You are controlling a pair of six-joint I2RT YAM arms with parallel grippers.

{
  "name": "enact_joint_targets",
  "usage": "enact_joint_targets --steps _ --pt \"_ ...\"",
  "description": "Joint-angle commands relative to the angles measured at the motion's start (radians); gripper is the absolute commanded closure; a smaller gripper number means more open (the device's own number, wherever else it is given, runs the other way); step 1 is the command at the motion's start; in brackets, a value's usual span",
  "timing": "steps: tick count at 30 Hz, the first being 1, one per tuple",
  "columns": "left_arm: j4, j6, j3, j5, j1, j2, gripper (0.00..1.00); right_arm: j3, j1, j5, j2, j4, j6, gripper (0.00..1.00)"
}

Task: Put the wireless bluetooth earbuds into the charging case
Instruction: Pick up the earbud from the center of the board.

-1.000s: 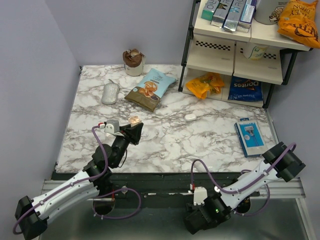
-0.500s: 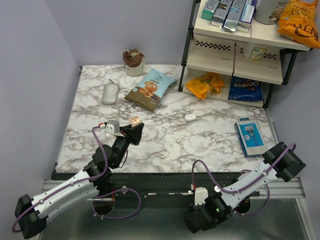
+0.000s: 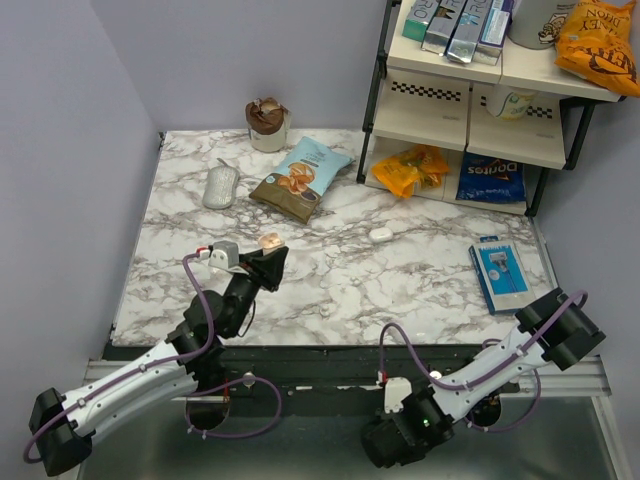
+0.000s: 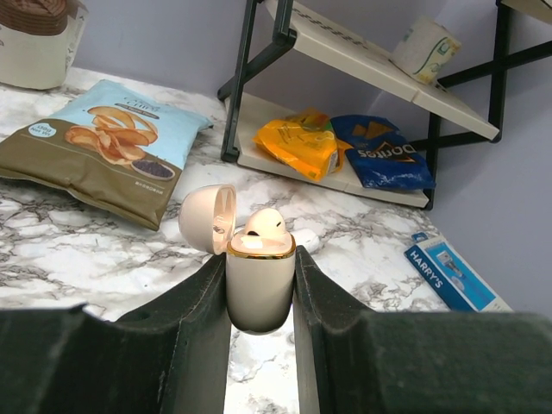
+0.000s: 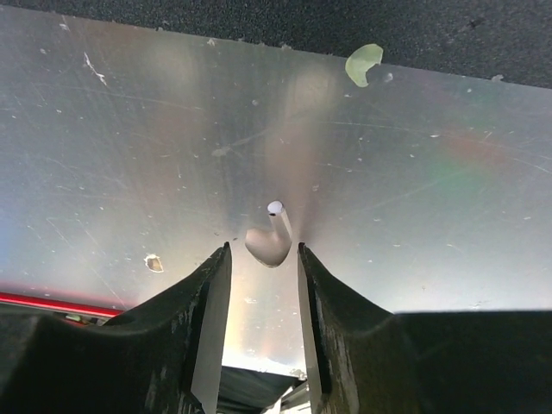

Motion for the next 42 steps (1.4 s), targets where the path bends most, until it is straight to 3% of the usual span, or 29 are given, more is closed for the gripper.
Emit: enact_joint_targets --steps 1,7,16,25,29,31,32,33,34,36,39,42 --pt "0.005 -0.004 -0.006 -0.028 -0.010 -0.029 1.00 0.004 -0.016 0.037 0.039 0.031 0.051 0.57" --pt "-0.007 -0.003 -0.008 -0.033 -0.013 -0.041 1.00 -0.025 -0.033 0.036 0.025 0.051 0.049 0.64" --pt "0.013 0.016 -0.009 -0.038 -0.014 -0.028 1.00 -0.017 -0.046 0.049 -0.008 0.014 0.016 0.83" --pt "0.014 0.058 0.026 -0.048 -0.014 -0.032 1.00 0.291 -0.082 0.273 -0.059 -0.412 -0.113 0.90" --pt "-0.007 0.077 0.043 -0.062 -0.014 -0.049 1.00 0.294 -0.241 0.384 -0.183 -0.488 -0.215 0.92" --pt "-0.021 0.077 0.052 -0.065 -0.014 -0.057 1.00 0.276 -0.301 0.404 -0.240 -0.480 -0.317 0.86" --pt "-0.032 0.075 0.053 -0.061 -0.014 -0.058 1.00 0.264 -0.329 0.402 -0.254 -0.477 -0.322 0.77" --pt "-0.038 0.072 0.054 -0.061 -0.014 -0.066 1.00 0.248 -0.332 0.381 -0.263 -0.462 -0.332 0.58" --pt "-0.044 0.069 0.050 -0.059 -0.014 -0.068 1.00 0.231 -0.332 0.358 -0.271 -0.448 -0.342 0.51" --pt "-0.052 0.063 0.043 -0.061 -0.014 -0.077 1.00 0.162 -0.329 0.260 -0.262 -0.417 -0.340 0.45" --pt "-0.053 0.055 0.024 -0.067 -0.014 -0.084 1.00 0.072 -0.277 0.169 -0.219 -0.321 -0.307 0.44" --pt "-0.050 0.052 0.015 -0.064 -0.014 -0.084 1.00 0.085 -0.237 0.126 -0.118 -0.253 -0.303 0.43"
